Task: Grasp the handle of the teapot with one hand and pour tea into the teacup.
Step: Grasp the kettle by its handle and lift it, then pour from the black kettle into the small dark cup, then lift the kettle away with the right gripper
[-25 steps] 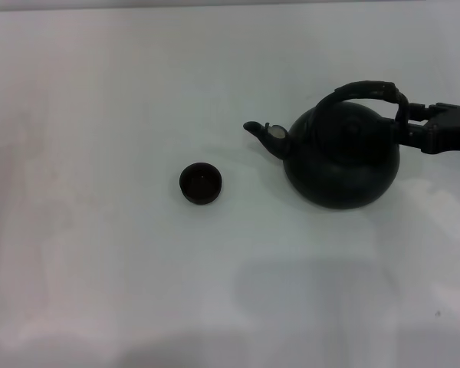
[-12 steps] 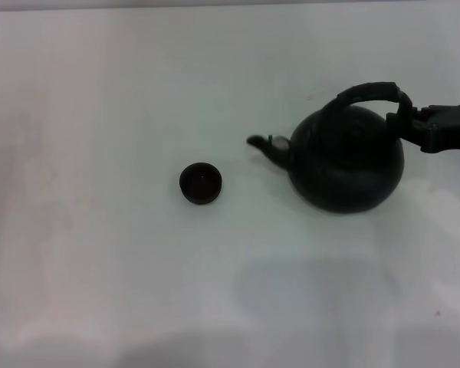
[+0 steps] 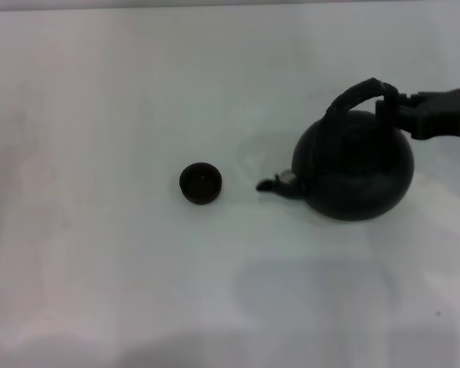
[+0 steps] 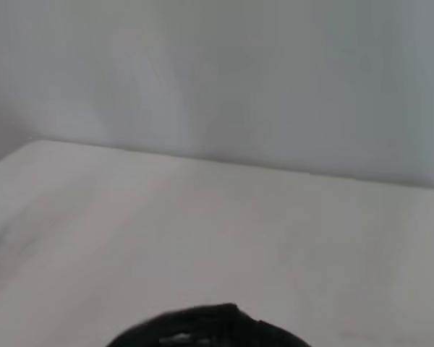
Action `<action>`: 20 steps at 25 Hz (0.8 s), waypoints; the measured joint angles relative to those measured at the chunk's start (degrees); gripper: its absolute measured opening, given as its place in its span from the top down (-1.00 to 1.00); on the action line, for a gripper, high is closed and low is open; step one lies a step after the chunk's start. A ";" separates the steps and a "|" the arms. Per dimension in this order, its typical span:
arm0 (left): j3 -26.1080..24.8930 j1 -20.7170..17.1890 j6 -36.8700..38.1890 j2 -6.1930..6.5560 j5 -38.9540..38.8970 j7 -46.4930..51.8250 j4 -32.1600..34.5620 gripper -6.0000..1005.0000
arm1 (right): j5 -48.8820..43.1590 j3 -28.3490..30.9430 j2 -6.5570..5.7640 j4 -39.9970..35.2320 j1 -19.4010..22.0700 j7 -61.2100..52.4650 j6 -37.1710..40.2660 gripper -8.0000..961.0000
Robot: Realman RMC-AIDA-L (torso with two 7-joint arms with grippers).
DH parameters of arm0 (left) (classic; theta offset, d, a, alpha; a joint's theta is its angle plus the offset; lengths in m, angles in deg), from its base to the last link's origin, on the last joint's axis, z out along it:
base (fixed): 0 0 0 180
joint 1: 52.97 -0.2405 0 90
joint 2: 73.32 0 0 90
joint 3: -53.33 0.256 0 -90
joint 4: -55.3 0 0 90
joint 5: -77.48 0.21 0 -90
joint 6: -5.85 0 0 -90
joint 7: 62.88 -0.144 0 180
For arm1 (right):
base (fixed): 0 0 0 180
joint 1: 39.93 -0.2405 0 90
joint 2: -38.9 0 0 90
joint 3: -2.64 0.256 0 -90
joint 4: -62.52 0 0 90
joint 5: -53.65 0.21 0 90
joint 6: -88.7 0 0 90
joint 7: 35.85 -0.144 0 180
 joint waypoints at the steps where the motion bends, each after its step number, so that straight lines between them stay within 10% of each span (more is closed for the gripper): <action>1: 0.01 -0.02 0.00 0.00 0.00 0.03 0.00 -0.74 | 0.13 -0.06 -0.01 -0.05 -0.52 0.00 0.07 0.49; 20: 0.36 -0.82 0.06 -0.20 0.68 0.14 -0.01 -0.74 | 0.38 -8.92 0.05 -0.30 -9.35 1.66 -9.10 0.58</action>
